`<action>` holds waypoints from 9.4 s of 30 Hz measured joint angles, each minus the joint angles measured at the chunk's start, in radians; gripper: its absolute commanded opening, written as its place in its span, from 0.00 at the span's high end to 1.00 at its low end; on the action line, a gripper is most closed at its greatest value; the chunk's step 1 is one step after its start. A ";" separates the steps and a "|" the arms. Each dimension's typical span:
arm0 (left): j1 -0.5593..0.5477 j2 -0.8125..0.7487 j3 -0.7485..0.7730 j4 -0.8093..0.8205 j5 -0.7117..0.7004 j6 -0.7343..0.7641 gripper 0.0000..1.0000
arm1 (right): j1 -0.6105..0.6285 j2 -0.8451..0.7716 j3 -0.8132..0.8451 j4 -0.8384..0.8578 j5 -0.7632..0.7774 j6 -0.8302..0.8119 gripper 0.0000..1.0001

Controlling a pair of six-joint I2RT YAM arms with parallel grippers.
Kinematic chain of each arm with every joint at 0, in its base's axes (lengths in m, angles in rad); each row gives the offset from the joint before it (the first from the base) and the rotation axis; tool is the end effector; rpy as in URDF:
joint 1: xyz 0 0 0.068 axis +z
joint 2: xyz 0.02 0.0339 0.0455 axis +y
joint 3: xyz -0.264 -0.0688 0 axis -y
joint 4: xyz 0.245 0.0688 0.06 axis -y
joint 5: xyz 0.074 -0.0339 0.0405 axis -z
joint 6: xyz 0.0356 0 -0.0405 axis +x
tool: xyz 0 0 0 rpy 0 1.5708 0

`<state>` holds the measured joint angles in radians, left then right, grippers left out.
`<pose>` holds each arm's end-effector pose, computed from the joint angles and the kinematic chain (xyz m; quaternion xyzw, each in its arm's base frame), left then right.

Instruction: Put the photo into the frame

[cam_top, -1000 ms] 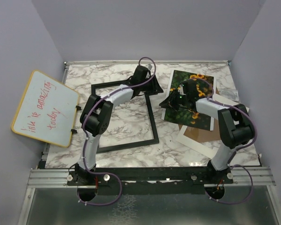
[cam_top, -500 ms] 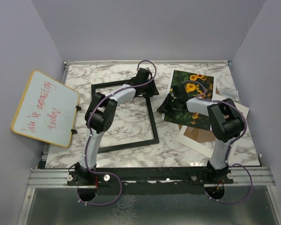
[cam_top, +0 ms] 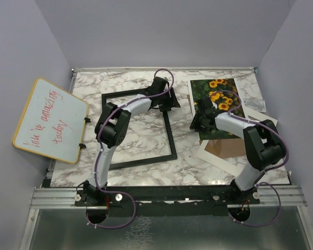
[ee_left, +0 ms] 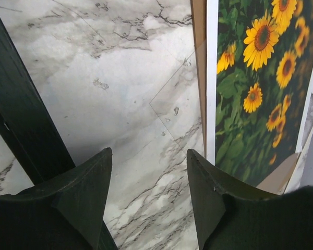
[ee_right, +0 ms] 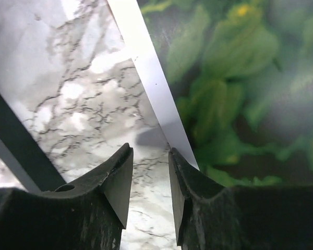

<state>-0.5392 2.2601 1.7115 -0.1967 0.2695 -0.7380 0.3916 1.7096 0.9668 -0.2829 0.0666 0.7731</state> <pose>0.4309 -0.2689 0.1672 -0.0365 0.9086 -0.3357 0.2458 0.3099 0.1254 0.1598 0.1913 0.9434 0.1212 0.2423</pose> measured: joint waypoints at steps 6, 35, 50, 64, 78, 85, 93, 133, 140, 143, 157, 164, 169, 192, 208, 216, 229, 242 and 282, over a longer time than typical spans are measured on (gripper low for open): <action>0.000 0.011 -0.003 0.018 0.036 -0.034 0.37 | 0.000 -0.073 -0.002 -0.061 0.025 -0.059 0.54; -0.006 0.122 0.057 0.194 0.153 -0.110 0.33 | -0.161 0.058 0.203 -0.153 0.122 -0.246 0.21; 0.002 0.107 -0.065 0.406 0.203 -0.108 0.34 | -0.201 0.052 0.083 -0.009 -0.152 -0.179 0.22; -0.002 0.113 -0.218 0.755 0.262 -0.534 0.36 | -0.232 0.055 0.053 0.072 -0.241 -0.169 0.23; -0.024 0.172 -0.202 0.871 0.192 -0.670 0.61 | -0.252 0.052 0.023 0.127 -0.296 -0.182 0.35; -0.032 0.181 -0.202 0.884 0.157 -0.640 1.00 | -0.256 0.051 0.013 0.142 -0.302 -0.191 0.37; -0.032 0.178 -0.155 0.811 0.151 -0.523 1.00 | -0.256 0.008 -0.013 0.116 -0.267 -0.199 0.33; -0.032 -0.310 0.427 -0.328 -0.090 0.365 1.00 | -0.256 -0.191 -0.047 -0.130 0.122 -0.240 0.28; -0.030 -0.434 0.436 -0.375 -0.175 0.446 1.00 | -0.257 -0.157 -0.056 -0.126 0.131 -0.240 0.28; -0.030 -0.466 0.436 -0.378 -0.209 0.475 1.00 | -0.262 -0.157 -0.056 -0.117 0.130 -0.244 0.29; -0.030 -0.606 0.407 -0.240 -0.435 0.608 1.00 | -0.263 -0.158 0.252 -0.108 -0.057 -0.296 0.28; -0.030 -0.686 0.409 -0.160 -0.443 0.679 1.00 | -0.263 -0.167 0.435 -0.052 -0.311 -0.375 0.21; -0.029 -0.712 0.409 -0.129 -0.358 0.706 1.00 | -0.263 -0.222 0.458 0.060 -0.520 -0.403 0.13; -0.029 -0.732 0.424 0.069 -0.141 0.607 1.00 | -0.263 -0.319 0.221 0.825 -0.757 -0.063 0.06; -0.029 -0.861 0.378 0.261 -0.034 0.532 1.00 | -0.253 -0.139 0.291 1.328 -0.932 0.255 0.04; -0.029 -0.857 0.369 0.271 -0.077 0.506 1.00 | -0.238 -0.124 0.292 1.661 -1.025 0.455 0.10; -0.029 -0.816 0.367 0.285 -0.251 0.491 1.00 | -0.229 -0.199 0.245 1.706 -1.136 0.529 0.86; -0.029 -0.826 0.273 0.265 -0.444 0.506 0.30 | -0.229 -0.216 0.262 1.469 -1.133 0.525 0.99; 0.481 -0.637 -0.541 -0.370 -0.545 0.244 0.20 | -0.243 -0.134 0.191 0.821 -1.044 0.703 0.99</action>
<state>-0.0578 1.6234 1.1709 -0.5667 -0.2752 -0.4938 0.1486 1.5753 1.1580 0.5385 -0.9779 1.4757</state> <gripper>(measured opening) 0.922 0.008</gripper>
